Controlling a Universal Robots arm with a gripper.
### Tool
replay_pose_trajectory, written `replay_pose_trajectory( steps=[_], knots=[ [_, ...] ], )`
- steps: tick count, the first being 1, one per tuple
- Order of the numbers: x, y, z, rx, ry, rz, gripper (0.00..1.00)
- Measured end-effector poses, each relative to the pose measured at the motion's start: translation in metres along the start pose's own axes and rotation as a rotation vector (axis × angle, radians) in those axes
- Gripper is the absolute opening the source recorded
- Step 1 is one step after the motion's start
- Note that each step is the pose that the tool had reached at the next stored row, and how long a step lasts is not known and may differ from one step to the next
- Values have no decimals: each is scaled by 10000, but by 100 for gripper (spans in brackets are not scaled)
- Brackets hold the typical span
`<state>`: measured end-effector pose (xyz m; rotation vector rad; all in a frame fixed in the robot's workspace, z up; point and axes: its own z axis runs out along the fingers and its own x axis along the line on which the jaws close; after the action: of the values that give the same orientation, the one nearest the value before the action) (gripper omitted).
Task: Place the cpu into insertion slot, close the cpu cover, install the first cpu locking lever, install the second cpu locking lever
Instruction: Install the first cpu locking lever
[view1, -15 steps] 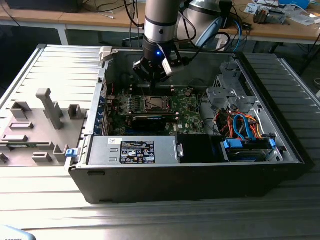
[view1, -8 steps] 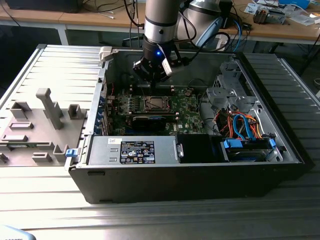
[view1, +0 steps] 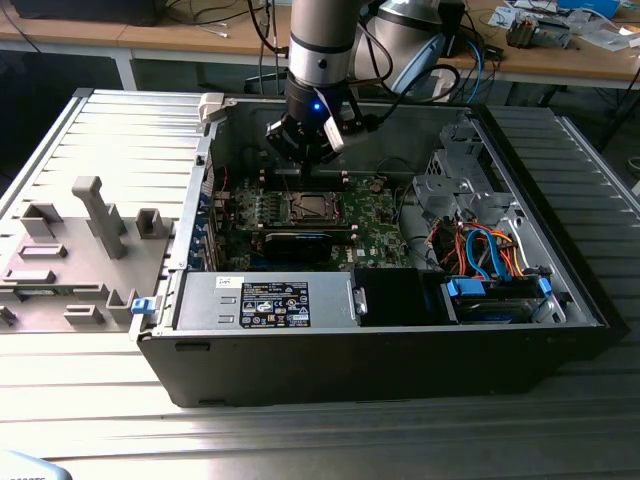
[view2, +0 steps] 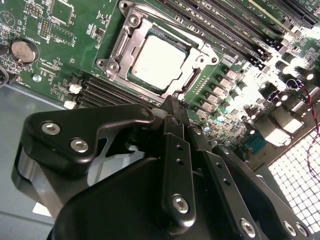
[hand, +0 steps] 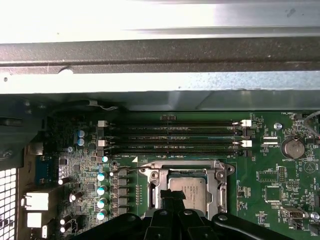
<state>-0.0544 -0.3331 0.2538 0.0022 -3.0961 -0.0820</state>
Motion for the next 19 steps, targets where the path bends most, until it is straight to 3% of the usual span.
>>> replay_pose_trajectory(
  steps=[8,19],
  knots=[
    [1,1,0,-58,0,-2,11],
    [30,2,1,-220,0,-9,11]
  ],
)
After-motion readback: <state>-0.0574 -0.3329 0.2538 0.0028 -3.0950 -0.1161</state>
